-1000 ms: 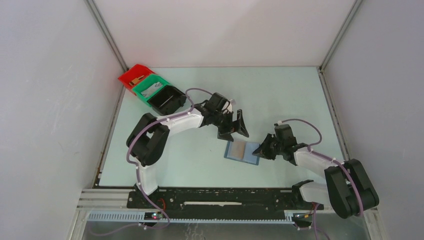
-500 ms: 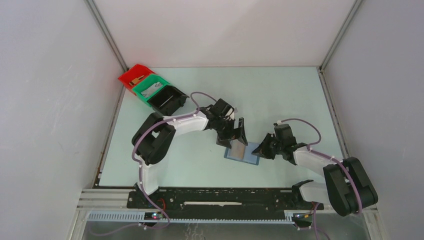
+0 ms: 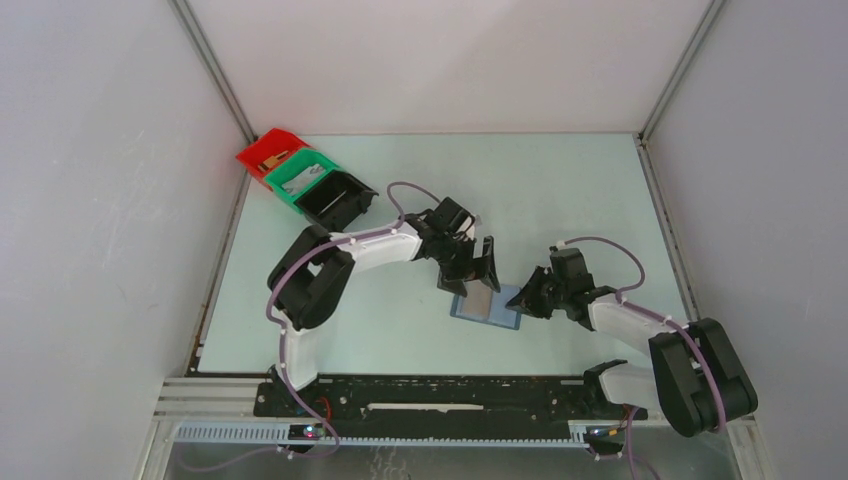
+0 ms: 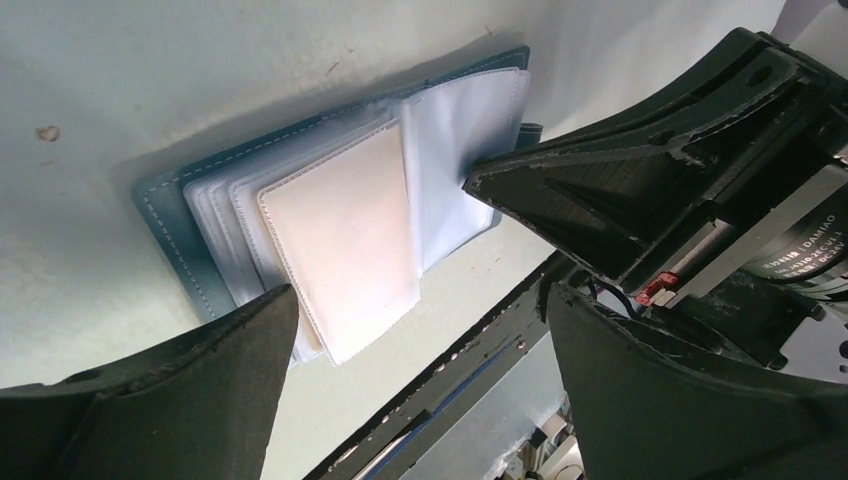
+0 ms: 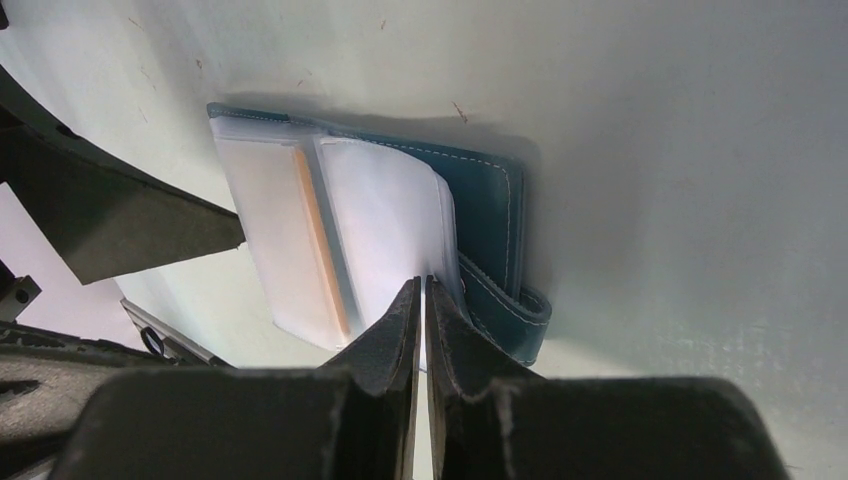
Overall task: Take the credit cards out of the card holder
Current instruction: Open the card holder at the center of the board.
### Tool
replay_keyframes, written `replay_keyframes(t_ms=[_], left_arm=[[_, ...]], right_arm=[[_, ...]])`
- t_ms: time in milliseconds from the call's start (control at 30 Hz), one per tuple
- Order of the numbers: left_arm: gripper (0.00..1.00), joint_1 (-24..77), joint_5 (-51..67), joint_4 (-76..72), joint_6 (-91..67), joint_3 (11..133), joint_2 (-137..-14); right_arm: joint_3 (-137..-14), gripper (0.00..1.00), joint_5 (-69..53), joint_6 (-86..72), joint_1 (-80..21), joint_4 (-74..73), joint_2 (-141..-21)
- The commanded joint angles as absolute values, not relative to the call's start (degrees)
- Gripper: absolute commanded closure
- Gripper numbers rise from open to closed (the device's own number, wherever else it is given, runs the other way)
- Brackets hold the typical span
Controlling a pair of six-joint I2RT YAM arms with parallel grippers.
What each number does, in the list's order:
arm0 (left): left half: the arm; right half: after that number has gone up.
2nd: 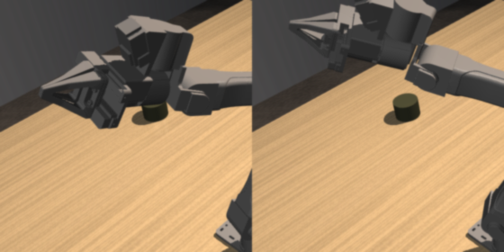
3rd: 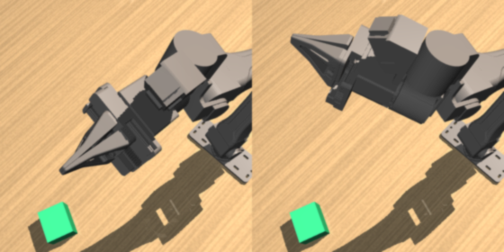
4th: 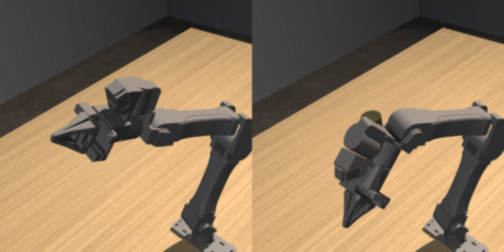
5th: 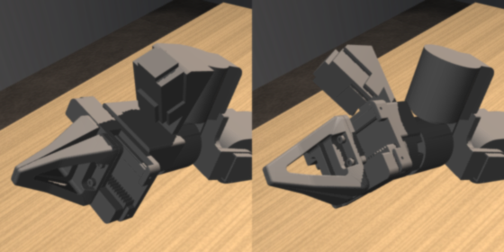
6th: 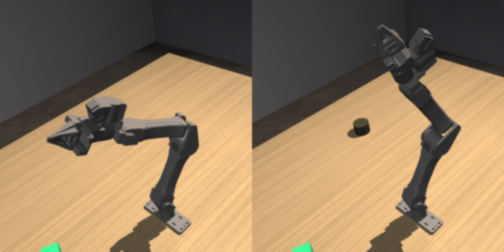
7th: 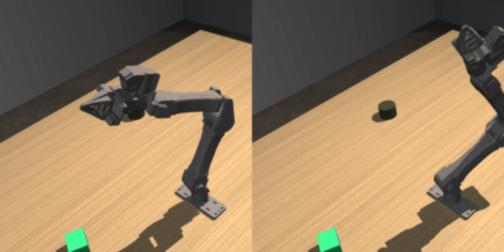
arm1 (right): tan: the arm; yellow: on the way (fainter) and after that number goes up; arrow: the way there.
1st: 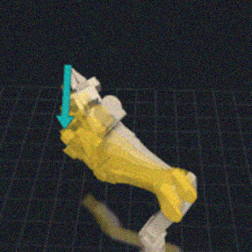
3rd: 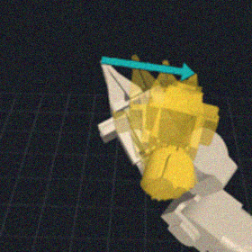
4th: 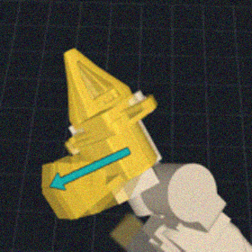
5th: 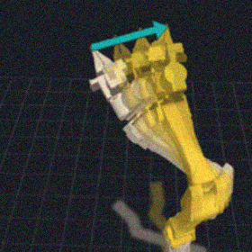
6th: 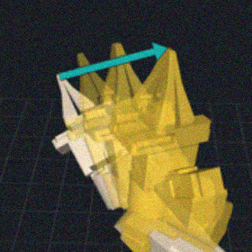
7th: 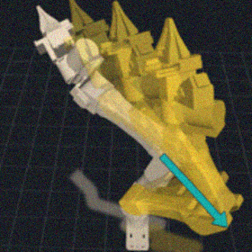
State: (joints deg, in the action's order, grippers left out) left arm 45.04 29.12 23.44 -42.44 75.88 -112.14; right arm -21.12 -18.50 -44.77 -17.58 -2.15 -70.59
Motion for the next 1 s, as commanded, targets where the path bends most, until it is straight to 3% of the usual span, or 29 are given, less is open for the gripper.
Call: replay_keyframes(t_ms=[0, 467, 733, 967], left_arm=[[0.0, 46.0, 31.5, 22.5, -41.6, 80.1, -111.6], [0.0, 48.2, 40.8, 14.6, -46.1, 82.8, -114.0], [0.0, 50.9, 46.2, 10.2, -50.3, 88.6, -121.1], [0.0, 51.5, 43.2, 15.7, -48.0, 93.8, -126.0]], right_arm=[[-20.9, 0.87, -13.2, -42.2, -16.8, -6.7, -70.4], [-19.6, 0.86, -14.7, -42.9, -15.2, -8.4, -64.6], [-17.3, 0.67, -14.7, -41.6, -10.2, -16.0, -47.7], [-17.1, 0.65, -16.2, -40.6, -5.3, -21.2, -38.6]])
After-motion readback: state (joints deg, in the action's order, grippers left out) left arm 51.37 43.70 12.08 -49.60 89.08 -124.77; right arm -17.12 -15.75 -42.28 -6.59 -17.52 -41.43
